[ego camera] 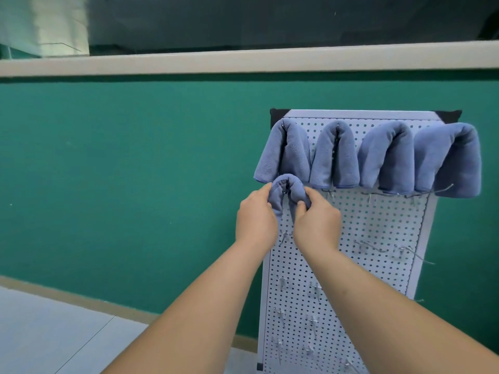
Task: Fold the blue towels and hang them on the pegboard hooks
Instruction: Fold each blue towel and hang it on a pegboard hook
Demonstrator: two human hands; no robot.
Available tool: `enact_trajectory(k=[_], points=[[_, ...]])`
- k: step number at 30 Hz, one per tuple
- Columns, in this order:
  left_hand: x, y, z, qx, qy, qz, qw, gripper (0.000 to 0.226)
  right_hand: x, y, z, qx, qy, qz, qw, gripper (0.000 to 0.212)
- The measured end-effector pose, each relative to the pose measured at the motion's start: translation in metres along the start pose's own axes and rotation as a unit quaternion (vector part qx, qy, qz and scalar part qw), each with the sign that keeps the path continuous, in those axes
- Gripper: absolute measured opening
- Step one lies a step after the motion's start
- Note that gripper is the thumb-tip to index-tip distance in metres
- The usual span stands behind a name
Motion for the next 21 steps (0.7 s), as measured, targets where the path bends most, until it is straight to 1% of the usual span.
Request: enact_trajectory(k=[2, 3, 5, 6, 8, 10, 12, 13, 15, 16, 18, 21], points=[[0.000, 0.004, 0.009, -0.012, -0.007, 0.018, 1.000, 0.048, 0.001, 0.005, 0.007, -0.020, 0.008, -0.019, 1.000, 0.019], [-0.003, 0.007, 0.012, -0.020, -0.011, 0.029, 0.999, 0.044, 0.003, 0.008, 0.009, -0.037, 0.004, -0.044, 0.998, 0.017], [-0.015, 0.014, 0.011, -0.048, -0.023, 0.037, 0.998, 0.035, 0.012, 0.013, 0.007, -0.076, -0.022, -0.093, 0.993, 0.017], [-0.021, 0.018, 0.009, -0.061, -0.028, 0.032, 0.997, 0.036, 0.017, 0.014, 0.005, -0.092, -0.038, -0.104, 0.990, 0.017], [-0.032, 0.023, 0.000, -0.075, -0.023, 0.018, 0.997, 0.040, 0.026, 0.013, -0.002, -0.108, -0.066, -0.101, 0.987, 0.012], [-0.041, 0.026, -0.011, -0.085, -0.022, -0.001, 0.996, 0.040, 0.032, 0.009, -0.011, -0.125, -0.076, -0.090, 0.985, 0.012], [-0.052, 0.028, -0.022, -0.086, -0.028, -0.007, 0.996, 0.034, 0.038, 0.004, -0.023, -0.144, -0.079, -0.081, 0.983, 0.021], [-0.058, 0.028, -0.028, -0.084, -0.032, -0.003, 0.996, 0.032, 0.042, 0.002, -0.031, -0.150, -0.085, -0.078, 0.982, 0.032], [-0.069, 0.029, -0.047, -0.084, -0.048, 0.011, 0.995, 0.035, 0.052, -0.004, -0.051, -0.163, -0.083, -0.081, 0.980, 0.055], [-0.075, 0.029, -0.058, -0.083, -0.057, 0.018, 0.995, 0.041, 0.057, -0.008, -0.063, -0.174, -0.070, -0.082, 0.979, 0.062], [-0.087, 0.032, -0.087, -0.080, -0.071, 0.027, 0.994, 0.050, 0.071, -0.013, -0.090, -0.198, -0.045, -0.083, 0.976, 0.065], [-0.113, 0.048, -0.143, -0.115, -0.093, 0.034, 0.988, 0.053, 0.106, -0.019, -0.135, -0.225, -0.038, -0.082, 0.970, 0.063]])
Point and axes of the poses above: each hand's wrist, its own z-axis towards the middle knuckle, its own y-axis out of the palm, x = y × z, the point moved 2 cm from there along z, towards the middle knuckle, and after that the axes turned 1 degree about y, right-handed, at the moved point
